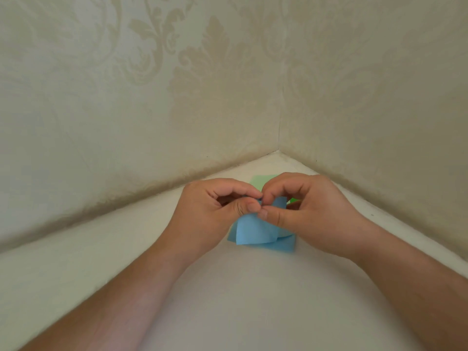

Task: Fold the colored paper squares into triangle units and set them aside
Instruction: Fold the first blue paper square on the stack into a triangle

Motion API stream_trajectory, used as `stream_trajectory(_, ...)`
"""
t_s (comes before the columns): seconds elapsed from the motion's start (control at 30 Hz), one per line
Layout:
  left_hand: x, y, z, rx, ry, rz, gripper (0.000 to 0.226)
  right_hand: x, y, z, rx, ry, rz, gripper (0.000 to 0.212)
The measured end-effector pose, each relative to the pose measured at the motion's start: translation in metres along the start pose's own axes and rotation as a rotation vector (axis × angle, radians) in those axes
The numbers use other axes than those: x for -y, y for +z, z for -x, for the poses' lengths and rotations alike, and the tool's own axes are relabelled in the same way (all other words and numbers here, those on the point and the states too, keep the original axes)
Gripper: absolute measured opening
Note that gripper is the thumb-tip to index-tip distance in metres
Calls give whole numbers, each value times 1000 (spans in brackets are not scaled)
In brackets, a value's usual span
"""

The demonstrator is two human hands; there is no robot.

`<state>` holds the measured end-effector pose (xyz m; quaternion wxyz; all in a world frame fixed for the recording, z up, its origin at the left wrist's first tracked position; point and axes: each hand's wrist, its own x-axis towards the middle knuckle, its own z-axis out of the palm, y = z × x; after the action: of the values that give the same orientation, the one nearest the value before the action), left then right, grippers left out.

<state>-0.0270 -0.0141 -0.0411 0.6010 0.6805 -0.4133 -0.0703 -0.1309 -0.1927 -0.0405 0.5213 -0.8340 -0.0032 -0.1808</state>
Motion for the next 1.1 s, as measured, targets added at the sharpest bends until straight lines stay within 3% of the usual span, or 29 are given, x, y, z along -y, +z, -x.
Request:
stream_trajectory(0.23, -5, 3, 2, 22, -85, 154, 26, 1, 3, -1, -53, -18, -53, 8)
stream_trajectory(0.5, -7, 7, -1, -68, -154, 265, 15, 6, 3, -1, -157, -7, -78, 6)
stream_trajectory(0.83, -9, 15, -1, -133, -265, 266, 17, 10, 7, 2, -244, 20, 10, 20)
stream_trajectory(1.1, -11, 16, 0, -161, -299, 297, 15, 16, 8, 0, -235, 96, -176, 27)
